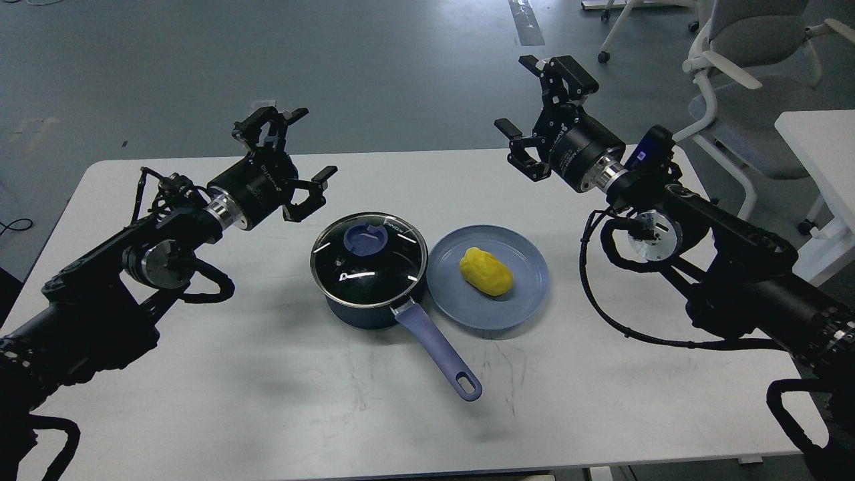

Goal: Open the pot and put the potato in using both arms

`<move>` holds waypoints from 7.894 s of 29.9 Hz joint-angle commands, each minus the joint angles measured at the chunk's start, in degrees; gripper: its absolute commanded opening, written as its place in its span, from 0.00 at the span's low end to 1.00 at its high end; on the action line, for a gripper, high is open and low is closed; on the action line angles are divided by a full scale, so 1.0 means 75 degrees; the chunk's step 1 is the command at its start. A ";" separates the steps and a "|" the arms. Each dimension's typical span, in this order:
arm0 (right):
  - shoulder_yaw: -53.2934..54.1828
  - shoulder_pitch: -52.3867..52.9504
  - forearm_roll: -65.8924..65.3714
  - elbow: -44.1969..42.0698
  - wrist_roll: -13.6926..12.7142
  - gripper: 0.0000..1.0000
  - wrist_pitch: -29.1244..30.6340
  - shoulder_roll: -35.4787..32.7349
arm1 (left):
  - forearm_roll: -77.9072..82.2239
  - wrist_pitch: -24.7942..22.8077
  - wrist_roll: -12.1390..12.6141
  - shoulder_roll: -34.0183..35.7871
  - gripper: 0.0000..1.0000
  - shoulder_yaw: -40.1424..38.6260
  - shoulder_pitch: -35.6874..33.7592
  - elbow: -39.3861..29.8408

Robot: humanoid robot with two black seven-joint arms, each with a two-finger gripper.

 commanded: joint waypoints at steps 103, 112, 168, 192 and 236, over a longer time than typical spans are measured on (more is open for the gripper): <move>0.0117 0.0232 0.0094 -0.0533 -0.0208 1.00 -0.0152 -0.0178 | 1.3836 0.6527 -0.2399 0.2474 0.98 0.1270 -0.0064 -0.3551; 0.0504 -0.0073 0.0164 -0.0779 -0.0232 1.00 -0.0164 -0.0178 | 1.5529 0.7031 -0.2399 0.2029 0.98 0.1307 0.0335 -0.3247; 0.0610 -0.0354 0.0152 -0.0967 -0.0208 1.00 -0.0316 -0.0460 | 1.5565 0.7043 -0.2399 0.0482 0.56 0.1986 0.0909 -0.1301; 0.0598 -0.0401 0.0152 -0.0967 -0.0197 1.00 -0.0304 -0.0460 | 1.5272 0.7242 -0.2399 0.0634 0.38 0.1940 0.0874 -0.1735; 0.0551 -0.0413 0.0152 -0.0955 -0.0185 1.00 -0.0304 -0.0436 | 1.3071 0.7319 -0.2399 0.3891 0.39 0.1998 0.0779 -0.2743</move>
